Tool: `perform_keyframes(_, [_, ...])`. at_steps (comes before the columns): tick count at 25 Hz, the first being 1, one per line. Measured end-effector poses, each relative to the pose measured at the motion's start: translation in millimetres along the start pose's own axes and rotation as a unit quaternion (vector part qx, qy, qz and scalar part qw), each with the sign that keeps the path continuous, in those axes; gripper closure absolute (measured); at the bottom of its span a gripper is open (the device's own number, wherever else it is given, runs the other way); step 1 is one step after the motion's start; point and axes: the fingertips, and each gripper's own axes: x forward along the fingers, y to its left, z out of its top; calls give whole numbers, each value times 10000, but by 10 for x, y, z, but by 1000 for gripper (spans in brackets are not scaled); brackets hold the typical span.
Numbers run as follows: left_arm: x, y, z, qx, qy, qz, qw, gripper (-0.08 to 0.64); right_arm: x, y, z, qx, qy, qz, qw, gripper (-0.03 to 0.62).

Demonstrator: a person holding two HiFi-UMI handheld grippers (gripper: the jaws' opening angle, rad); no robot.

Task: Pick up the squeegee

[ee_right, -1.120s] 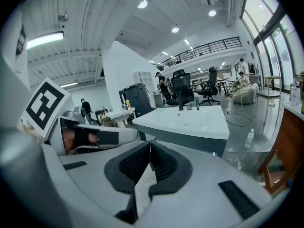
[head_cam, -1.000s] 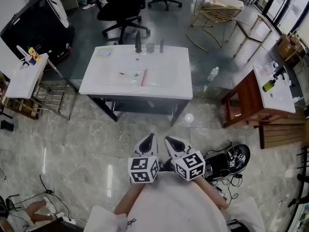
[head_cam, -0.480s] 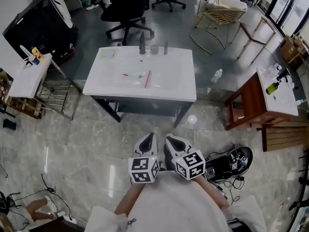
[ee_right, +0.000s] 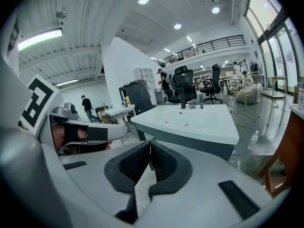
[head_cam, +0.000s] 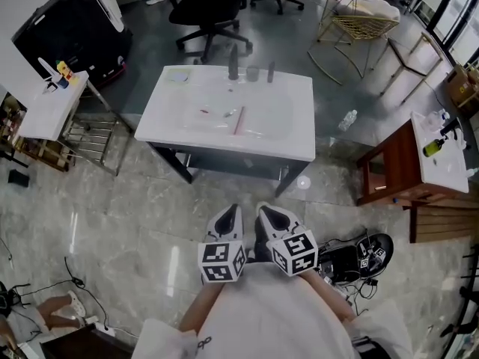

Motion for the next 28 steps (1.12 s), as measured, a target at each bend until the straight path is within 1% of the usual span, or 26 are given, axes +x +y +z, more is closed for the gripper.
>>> perform_keyframes(6, [168, 59, 43, -16, 21, 101, 9999, 533, 134, -193, 36, 72, 37, -56, 10000, 565])
perform_keyframes(13, [515, 221, 185, -91, 29, 290, 9995, 534, 467, -402, 168, 0, 137, 139, 9998, 565])
perform_keyframes(18, [808, 271, 338, -67, 100, 313, 9994, 532, 730, -580, 334, -9, 186, 266, 9995, 565])
perform_keyframes(22, [1070, 278, 498, -40, 69, 382, 9992, 534, 898, -789, 502, -136, 181, 368, 9991, 565])
perform_keyframes(28, [1418, 295, 734, -99, -10, 514, 9986, 532, 1119, -1093, 754, -233, 152, 526, 9982, 565])
